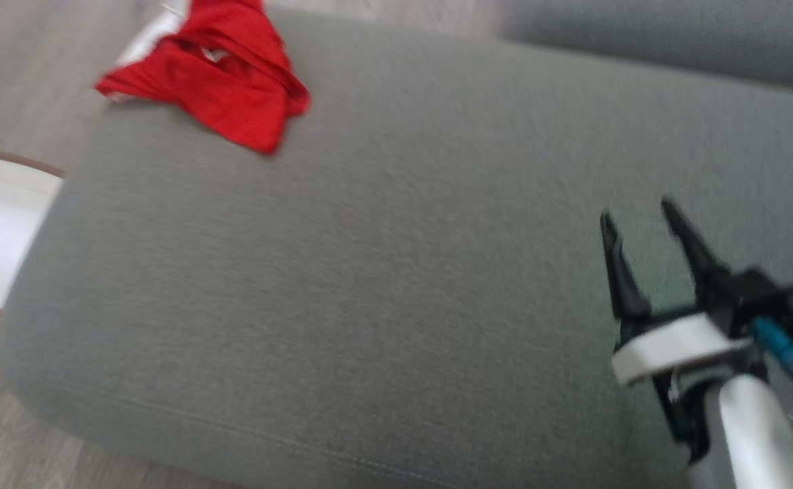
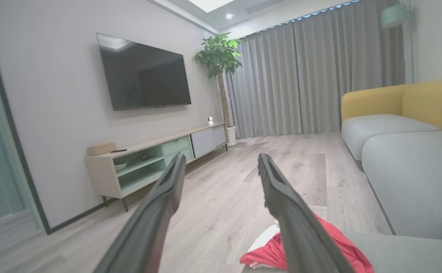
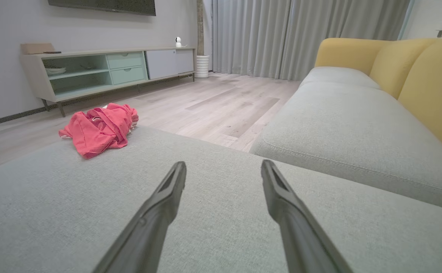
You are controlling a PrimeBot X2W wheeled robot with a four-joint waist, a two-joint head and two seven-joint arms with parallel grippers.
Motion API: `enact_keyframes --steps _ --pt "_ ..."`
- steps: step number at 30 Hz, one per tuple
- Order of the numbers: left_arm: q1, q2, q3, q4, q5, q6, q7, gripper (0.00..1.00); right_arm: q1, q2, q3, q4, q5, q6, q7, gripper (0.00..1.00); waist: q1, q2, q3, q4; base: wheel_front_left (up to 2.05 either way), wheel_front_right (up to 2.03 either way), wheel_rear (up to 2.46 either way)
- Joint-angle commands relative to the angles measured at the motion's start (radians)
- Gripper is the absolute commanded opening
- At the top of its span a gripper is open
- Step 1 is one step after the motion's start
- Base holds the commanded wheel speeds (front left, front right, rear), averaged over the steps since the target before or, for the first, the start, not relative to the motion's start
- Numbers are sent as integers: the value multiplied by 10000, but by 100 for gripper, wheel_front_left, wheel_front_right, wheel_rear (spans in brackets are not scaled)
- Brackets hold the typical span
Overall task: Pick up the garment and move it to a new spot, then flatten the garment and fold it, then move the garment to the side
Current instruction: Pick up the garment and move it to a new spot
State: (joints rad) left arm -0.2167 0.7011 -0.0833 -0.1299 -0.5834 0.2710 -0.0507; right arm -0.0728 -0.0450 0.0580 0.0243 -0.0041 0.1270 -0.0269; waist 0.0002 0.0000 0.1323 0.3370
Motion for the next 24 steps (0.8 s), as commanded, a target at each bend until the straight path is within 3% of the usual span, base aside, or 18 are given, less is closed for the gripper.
enact_keyframes --steps 1,4,8,12,15,24 --pt "-998 774 655 -128 -95 -130 318 100 -602 -53 203 -560 -182 37 118 100 -2 0 1177 -803 0 0 0" --pt "-2630 1393 936 847 -517 -584 885 100 -1189 -53 263 -1012 -568 37 381 100 -2 0 1953 -1231 0 0 0" --pt "-5026 1546 526 3049 -1001 -1188 1828 100 -2039 -53 460 -1541 -1093 37 675 100 -2 0 2953 -1963 0 0 0" --pt "-6374 1322 20 4670 -1033 -1431 2374 100 -2356 -53 678 -1956 -1206 37 890 100 -2 0 3604 -2493 0 0 0" --pt "-7117 1035 -200 5750 -1014 -1368 2562 100 -2385 -53 740 -2395 -1279 37 1055 100 -2 0 4161 -2745 0 0 0" --pt "-7937 202 -636 8264 -1032 -1459 2491 100 -2211 -53 547 -3243 -1313 37 1251 100 -2 0 5403 -3085 0 0 0"
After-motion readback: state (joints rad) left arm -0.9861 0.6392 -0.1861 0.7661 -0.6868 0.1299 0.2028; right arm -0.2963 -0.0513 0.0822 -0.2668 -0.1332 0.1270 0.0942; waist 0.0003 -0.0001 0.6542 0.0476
